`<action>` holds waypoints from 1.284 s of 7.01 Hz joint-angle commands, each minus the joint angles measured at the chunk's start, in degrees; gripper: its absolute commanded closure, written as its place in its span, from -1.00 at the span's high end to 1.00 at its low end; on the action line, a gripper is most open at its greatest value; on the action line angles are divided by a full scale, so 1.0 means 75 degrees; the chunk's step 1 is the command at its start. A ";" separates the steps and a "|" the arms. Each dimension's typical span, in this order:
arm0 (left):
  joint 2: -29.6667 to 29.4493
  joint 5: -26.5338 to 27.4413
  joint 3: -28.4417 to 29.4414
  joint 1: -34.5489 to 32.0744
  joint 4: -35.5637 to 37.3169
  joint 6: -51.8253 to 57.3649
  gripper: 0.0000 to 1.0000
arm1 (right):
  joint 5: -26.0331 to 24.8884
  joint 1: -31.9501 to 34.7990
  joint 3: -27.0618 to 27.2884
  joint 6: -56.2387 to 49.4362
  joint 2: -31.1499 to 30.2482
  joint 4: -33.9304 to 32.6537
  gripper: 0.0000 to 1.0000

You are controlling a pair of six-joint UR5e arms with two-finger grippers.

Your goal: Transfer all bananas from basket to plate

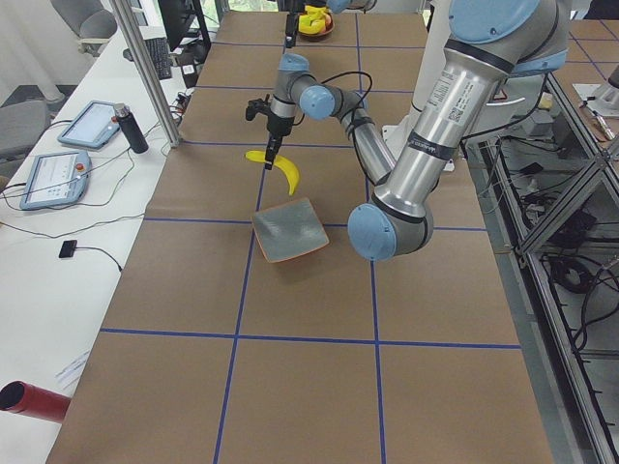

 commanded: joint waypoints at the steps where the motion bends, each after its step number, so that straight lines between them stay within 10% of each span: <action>1: 0.0456 0.1158 0.0434 0.0453 0.0195 0.0603 -1.00 | 0.0005 0.0032 -0.0016 -0.0058 -0.0044 0.0019 0.99; 6: 0.0703 0.1549 0.1141 0.1077 0.0172 0.0510 -1.00 | -0.0007 0.0032 -0.0039 -0.0058 -0.0009 0.0020 0.99; 7: 0.0692 0.1549 0.1292 0.1077 0.0137 0.0557 0.91 | -0.0019 0.0032 -0.0039 -0.0058 -0.0009 0.0020 0.99; 9: 0.0668 0.1538 0.1142 0.1019 0.0113 0.0685 1.00 | -0.0019 0.0043 -0.0074 -0.0070 -0.0032 0.0020 0.99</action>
